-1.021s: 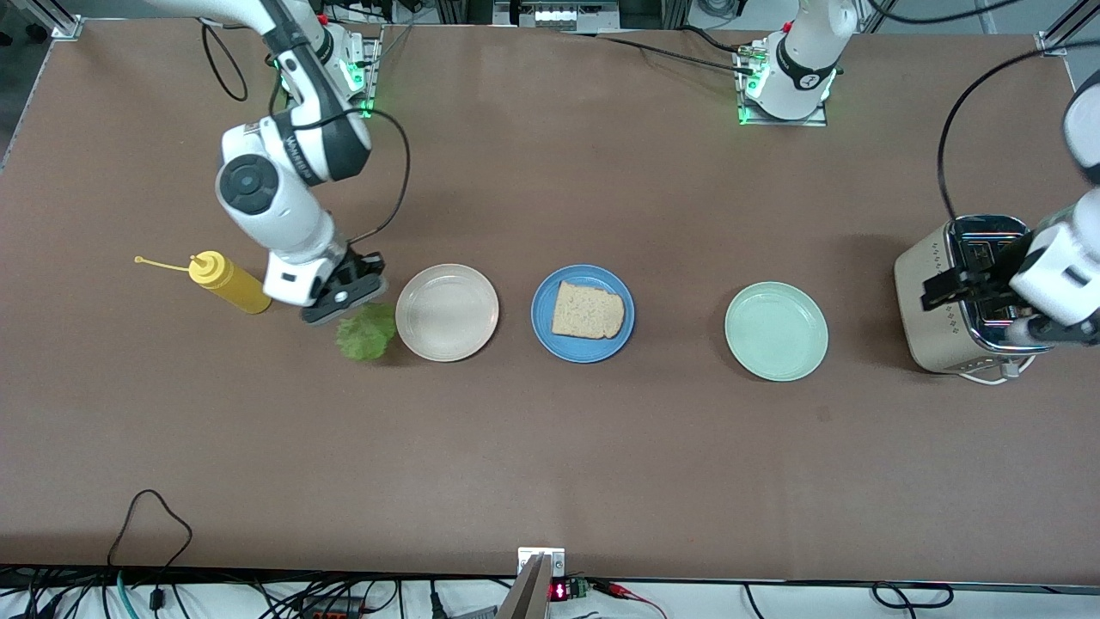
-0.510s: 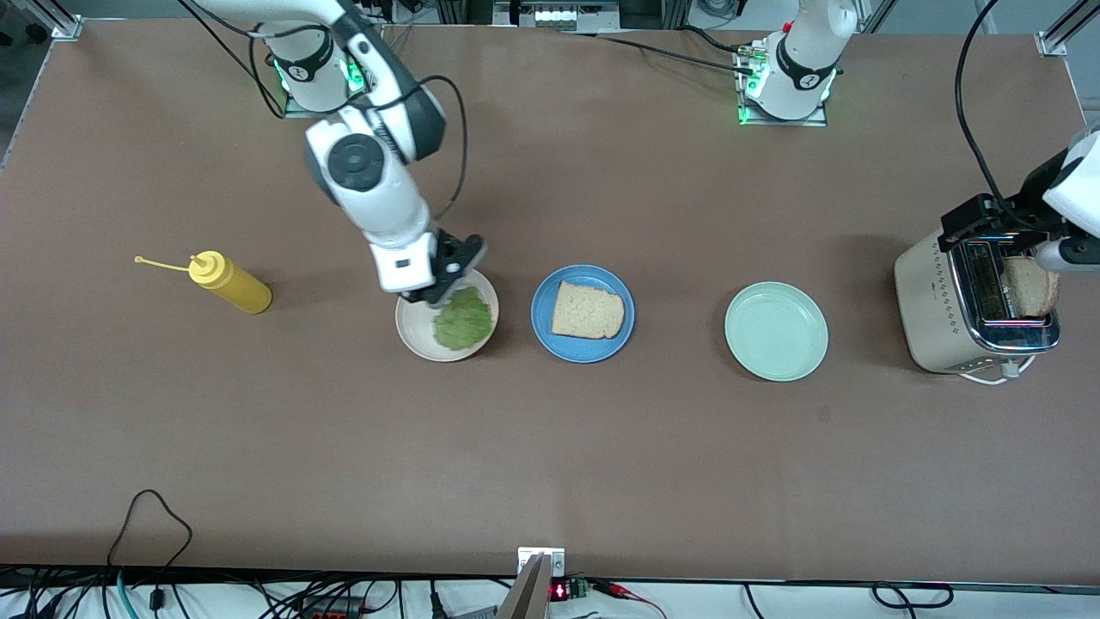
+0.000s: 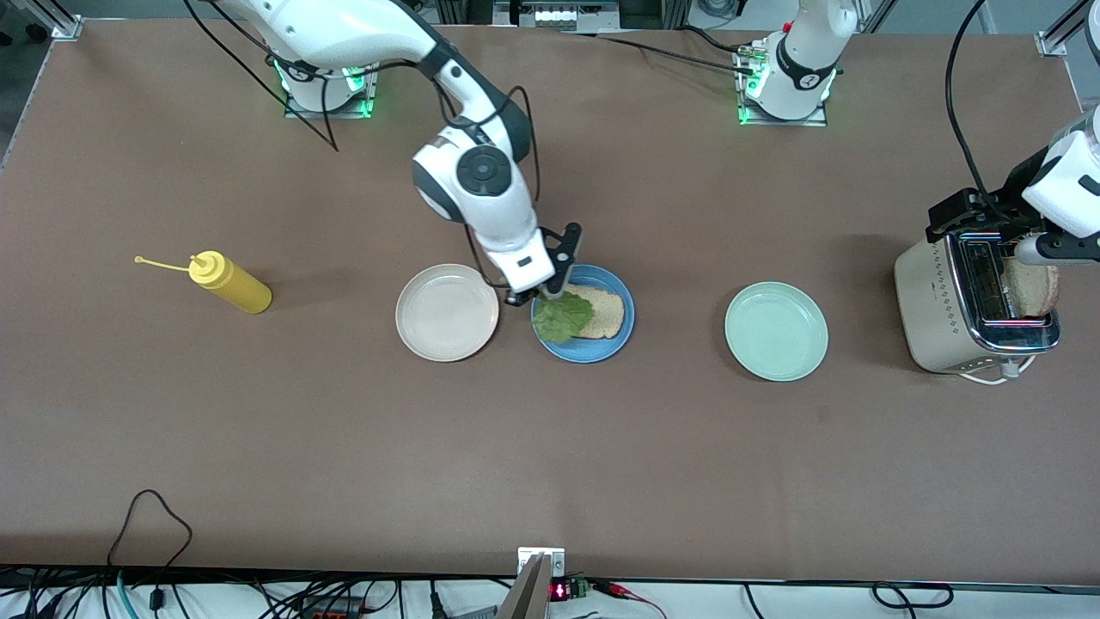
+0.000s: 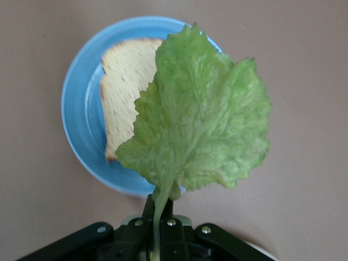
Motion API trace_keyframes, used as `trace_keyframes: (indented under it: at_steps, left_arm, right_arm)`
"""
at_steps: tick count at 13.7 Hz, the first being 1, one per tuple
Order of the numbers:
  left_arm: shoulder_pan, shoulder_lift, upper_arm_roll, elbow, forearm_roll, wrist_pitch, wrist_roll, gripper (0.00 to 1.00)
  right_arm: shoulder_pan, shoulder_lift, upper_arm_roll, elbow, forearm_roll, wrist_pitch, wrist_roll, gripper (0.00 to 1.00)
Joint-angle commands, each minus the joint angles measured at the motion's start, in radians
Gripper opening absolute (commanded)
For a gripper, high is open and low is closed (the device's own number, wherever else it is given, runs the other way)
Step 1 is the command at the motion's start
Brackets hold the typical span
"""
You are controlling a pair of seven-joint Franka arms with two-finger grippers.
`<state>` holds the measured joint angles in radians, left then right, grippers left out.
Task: Make sandwich in blue plate with both arms
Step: 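Lay the lettuce leaf on the toast and open the right gripper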
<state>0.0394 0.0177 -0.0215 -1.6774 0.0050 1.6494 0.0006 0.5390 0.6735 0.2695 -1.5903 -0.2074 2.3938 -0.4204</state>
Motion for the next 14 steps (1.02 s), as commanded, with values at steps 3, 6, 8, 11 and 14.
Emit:
trace_keyframes:
  at_steps: [3, 6, 8, 11, 14]
  left_arm:
    - [-0.006, -0.022, -0.003, -0.025, 0.023, 0.001, -0.016, 1.0]
    - [-0.004, -0.022, -0.003, -0.025, 0.023, 0.0, -0.016, 1.0]
    - [-0.006, -0.022, -0.005, -0.024, 0.023, -0.002, -0.016, 1.0]
    - [-0.006, -0.022, -0.005, -0.024, 0.023, -0.002, -0.014, 1.0]
    - [-0.007, -0.022, -0.006, -0.024, 0.023, -0.002, -0.016, 1.0]
  right_arm:
    - [0.085, 0.112, -0.058, 0.067, -0.053, 0.102, -0.021, 0.0]
    - [0.144, 0.144, -0.111, 0.092, -0.058, 0.111, -0.017, 0.0]
    - [0.16, 0.155, -0.124, 0.095, -0.059, 0.126, -0.009, 0.05]
    - [0.197, 0.163, -0.167, 0.101, -0.056, 0.14, -0.006, 1.0]
    - [0.199, 0.158, -0.168, 0.101, -0.049, 0.14, 0.047, 1.0]
